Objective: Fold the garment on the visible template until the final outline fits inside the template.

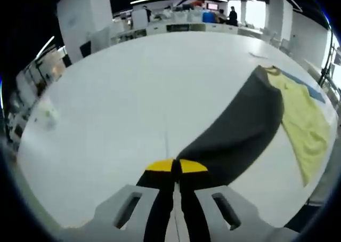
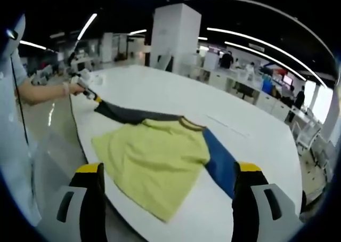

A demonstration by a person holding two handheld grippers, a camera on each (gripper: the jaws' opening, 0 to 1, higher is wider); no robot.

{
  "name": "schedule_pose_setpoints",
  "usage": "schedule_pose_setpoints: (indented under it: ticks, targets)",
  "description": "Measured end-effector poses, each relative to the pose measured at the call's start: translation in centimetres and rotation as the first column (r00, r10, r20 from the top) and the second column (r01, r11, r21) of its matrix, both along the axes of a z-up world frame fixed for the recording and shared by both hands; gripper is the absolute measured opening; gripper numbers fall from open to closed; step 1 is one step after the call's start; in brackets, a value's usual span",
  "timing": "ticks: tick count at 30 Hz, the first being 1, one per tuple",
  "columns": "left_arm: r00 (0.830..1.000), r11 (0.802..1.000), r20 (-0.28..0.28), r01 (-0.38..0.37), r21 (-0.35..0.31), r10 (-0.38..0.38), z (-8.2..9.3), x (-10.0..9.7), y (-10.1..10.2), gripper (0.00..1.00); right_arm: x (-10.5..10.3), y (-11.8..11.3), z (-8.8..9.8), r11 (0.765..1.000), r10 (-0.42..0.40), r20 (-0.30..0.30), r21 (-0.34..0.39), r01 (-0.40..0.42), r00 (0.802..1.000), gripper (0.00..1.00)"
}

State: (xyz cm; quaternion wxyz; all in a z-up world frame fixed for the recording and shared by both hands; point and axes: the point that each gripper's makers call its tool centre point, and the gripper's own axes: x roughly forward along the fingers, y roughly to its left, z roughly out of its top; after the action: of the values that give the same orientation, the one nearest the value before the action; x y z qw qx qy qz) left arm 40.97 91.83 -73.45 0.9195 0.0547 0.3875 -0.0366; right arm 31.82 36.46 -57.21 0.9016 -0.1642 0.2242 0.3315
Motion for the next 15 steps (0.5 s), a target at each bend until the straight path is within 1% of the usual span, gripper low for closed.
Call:
schedule_pose_setpoints:
  ticks: [8,13,15]
  targets:
    - [1.0,1.0,0.004,0.01,0.019,-0.01,-0.3,1.7,1.0,0.0,-0.5,0.6,-0.2,1.0,-0.02,-0.018,-0.019,0.019,1.0,1.0]
    - [0.999,0.999,0.018,0.026,0.039,-0.026,-0.3,2.8,1.4,0.0,-0.3,0.6,-0.1,0.999,-0.04,-0.017,-0.018,0.04,0.999,1.0]
    - [0.999,0.999,0.023,0.024,0.046,-0.025,-0.4,3.6,1.9,0.0,-0.2,1.0,-0.1,0.999,-0.039,-0.021,-0.021,0.039,0.999,1.0]
